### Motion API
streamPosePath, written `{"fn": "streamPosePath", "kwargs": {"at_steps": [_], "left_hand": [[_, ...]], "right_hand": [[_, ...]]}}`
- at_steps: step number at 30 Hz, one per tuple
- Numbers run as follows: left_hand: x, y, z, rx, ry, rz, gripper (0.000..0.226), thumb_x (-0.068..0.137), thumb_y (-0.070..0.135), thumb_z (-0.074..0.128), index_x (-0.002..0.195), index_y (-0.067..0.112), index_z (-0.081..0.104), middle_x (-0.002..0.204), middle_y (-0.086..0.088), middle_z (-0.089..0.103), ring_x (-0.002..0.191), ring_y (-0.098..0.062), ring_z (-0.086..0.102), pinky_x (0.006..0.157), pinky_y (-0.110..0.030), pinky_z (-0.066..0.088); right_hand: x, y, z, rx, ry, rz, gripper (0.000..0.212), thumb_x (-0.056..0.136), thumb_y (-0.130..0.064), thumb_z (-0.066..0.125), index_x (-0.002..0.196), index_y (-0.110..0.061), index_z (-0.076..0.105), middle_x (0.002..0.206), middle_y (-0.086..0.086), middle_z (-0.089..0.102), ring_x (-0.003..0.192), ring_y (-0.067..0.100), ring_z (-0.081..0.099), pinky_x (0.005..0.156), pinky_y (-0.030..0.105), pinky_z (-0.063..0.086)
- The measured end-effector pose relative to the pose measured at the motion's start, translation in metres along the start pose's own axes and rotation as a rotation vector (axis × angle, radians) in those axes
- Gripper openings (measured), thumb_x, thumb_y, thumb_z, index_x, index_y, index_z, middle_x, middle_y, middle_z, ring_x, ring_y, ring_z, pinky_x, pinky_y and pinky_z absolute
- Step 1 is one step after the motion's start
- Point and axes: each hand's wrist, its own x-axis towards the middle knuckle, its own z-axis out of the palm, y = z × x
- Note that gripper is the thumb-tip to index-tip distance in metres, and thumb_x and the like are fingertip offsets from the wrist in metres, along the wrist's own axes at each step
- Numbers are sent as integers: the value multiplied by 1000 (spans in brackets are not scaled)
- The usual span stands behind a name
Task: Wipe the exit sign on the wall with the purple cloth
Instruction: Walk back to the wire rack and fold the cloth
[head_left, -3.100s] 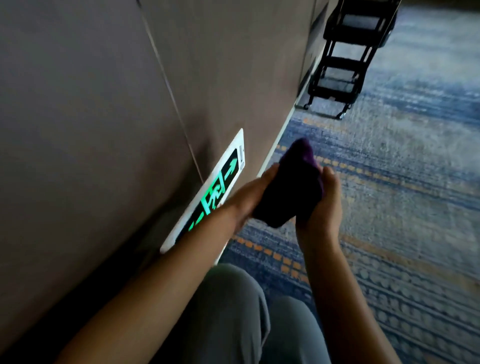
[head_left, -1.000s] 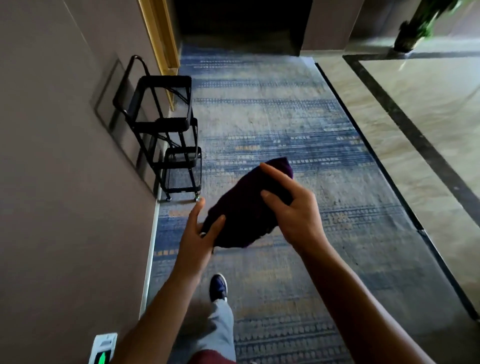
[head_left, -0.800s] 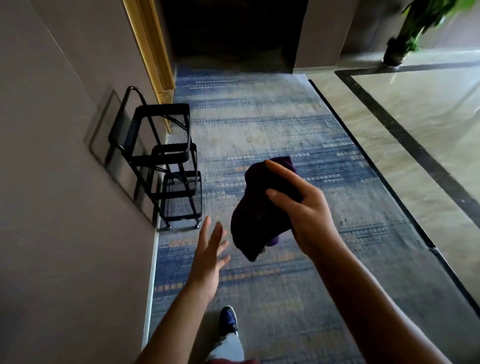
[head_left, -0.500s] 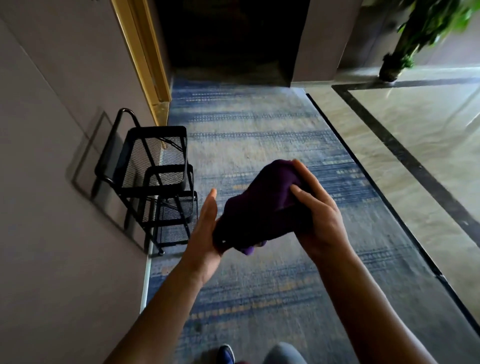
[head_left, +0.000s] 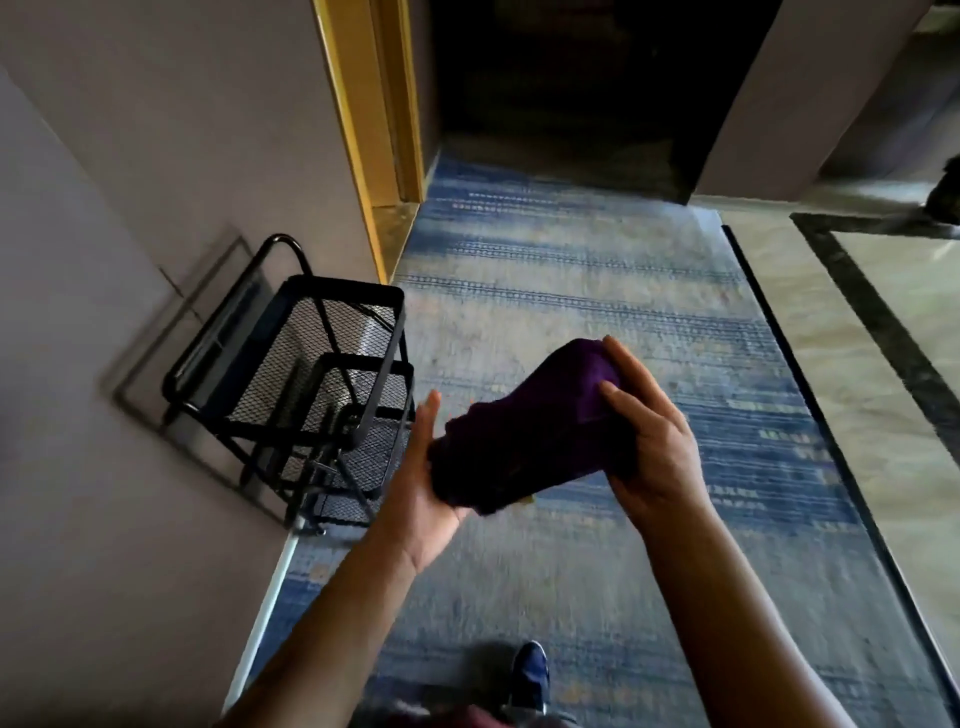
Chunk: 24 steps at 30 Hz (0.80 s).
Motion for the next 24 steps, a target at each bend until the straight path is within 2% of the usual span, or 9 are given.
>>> {"fn": "streamPosePath", "kwargs": {"at_steps": [1,3,5,8,13,15,17,20,24], "left_hand": [[11,6,2,45,8,72,45,98,54,54,142,50,52,144,-7,61,127,-29,63,98,-60,53],[29,14,2,126,118,188,71,87,27,77,140,61,44,151,-5,54,132,-30,59,108,-62,44],[46,22,3,186,190,257,75,87,6,71,135,59,52,153,-2,52,134,-28,57,114,-58,40],[67,30,4,244,241,275,58,91,-7,57,122,40,72,138,-2,66,131,-27,59,112,-52,44],[94,44,-11,410,386,231,38,93,-3,58,92,24,84,115,-7,77,119,-28,68,88,-25,55],[107,50,-22,428,423,254,22,91,10,68,99,24,83,115,-5,77,118,-22,69,92,-26,54],[120,59,-33,439,473,284,24,86,24,75,110,24,80,116,0,77,116,-16,70,98,-29,53],[141,79,-50,472,480,309,32,90,22,72,122,22,74,115,8,76,113,-4,69,91,-18,55],[167,105,-80,493,495,322,32,90,20,75,120,31,73,113,15,76,113,0,68,87,-13,53]], "right_hand": [[17,-5,-2,-41,-17,-9,47,96,5,58,135,-18,68,133,8,72,122,26,69,97,34,60],[48,-7,-2,-144,-67,-17,47,96,6,58,129,-24,73,133,6,72,126,26,67,106,39,55],[71,-5,-1,-258,-128,-25,45,97,4,59,118,-29,79,129,2,74,128,24,66,112,43,50],[104,-3,3,-358,-225,-14,44,99,5,54,111,-28,81,123,6,77,122,27,69,108,39,52],[155,10,18,-544,-341,-28,46,100,7,50,111,-26,80,116,1,80,114,19,73,98,28,57],[173,19,29,-602,-362,-21,42,101,5,52,115,-24,78,115,0,80,113,17,73,98,27,57],[193,30,44,-665,-383,-16,38,101,1,57,120,-26,76,115,-1,79,112,18,74,99,30,58],[222,50,68,-826,-447,-44,37,100,-15,65,129,-36,71,118,1,76,111,16,73,99,40,59],[255,68,100,-1046,-517,-156,46,99,-24,69,140,-42,60,118,0,67,109,12,67,96,28,54]]}}
